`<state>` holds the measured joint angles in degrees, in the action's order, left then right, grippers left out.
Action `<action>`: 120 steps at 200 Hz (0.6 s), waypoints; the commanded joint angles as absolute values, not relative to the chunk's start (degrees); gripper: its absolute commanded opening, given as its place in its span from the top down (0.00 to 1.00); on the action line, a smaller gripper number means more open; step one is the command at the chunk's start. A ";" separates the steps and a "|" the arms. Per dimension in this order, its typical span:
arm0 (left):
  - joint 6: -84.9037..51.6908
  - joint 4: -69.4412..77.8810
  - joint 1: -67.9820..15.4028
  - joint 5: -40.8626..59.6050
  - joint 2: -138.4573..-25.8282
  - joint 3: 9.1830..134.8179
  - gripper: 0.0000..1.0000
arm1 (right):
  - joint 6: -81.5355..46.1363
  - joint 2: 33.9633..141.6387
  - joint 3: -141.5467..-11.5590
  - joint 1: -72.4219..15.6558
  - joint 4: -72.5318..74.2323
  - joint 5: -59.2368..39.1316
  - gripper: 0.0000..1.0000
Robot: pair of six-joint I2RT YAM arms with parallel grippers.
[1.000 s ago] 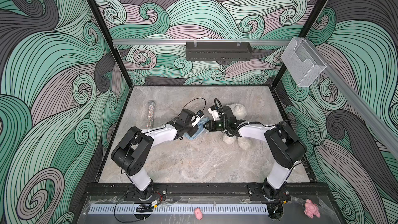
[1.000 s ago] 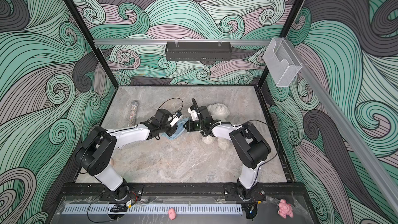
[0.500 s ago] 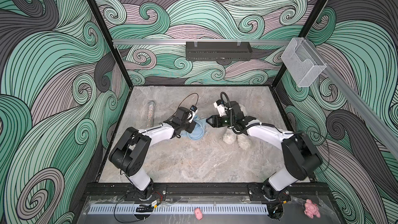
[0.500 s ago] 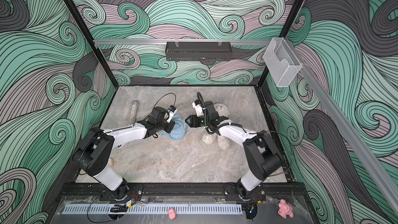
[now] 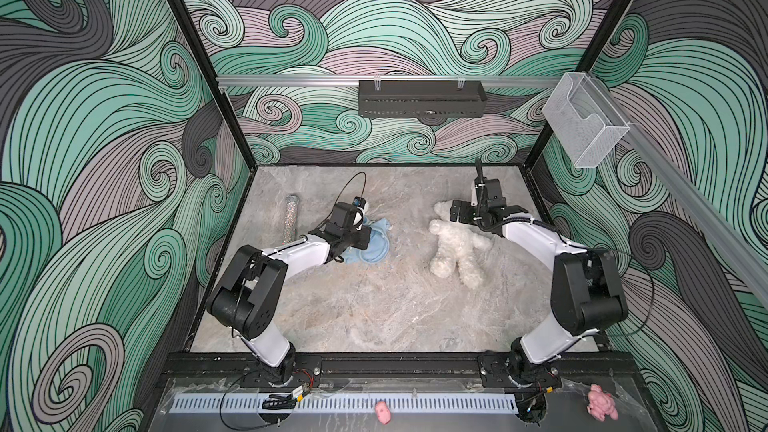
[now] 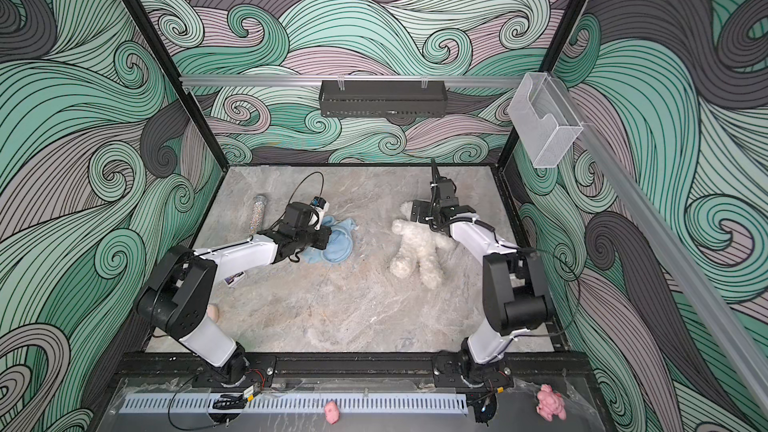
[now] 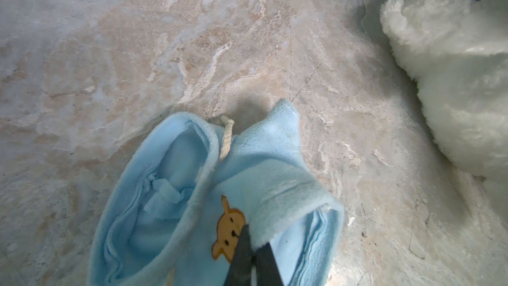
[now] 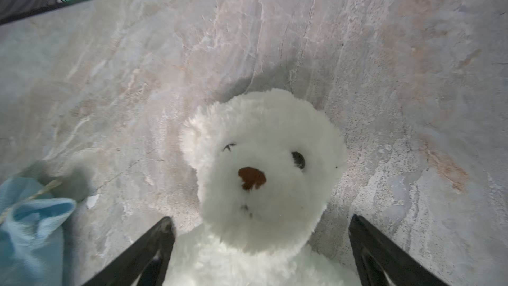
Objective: Dress the teddy bear
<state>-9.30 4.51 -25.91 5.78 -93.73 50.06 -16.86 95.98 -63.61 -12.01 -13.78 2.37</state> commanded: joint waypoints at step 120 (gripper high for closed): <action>-15.21 3.91 -20.39 4.75 -91.66 48.46 1.00 | -3.37 89.27 -51.72 -26.58 -12.60 -15.82 0.07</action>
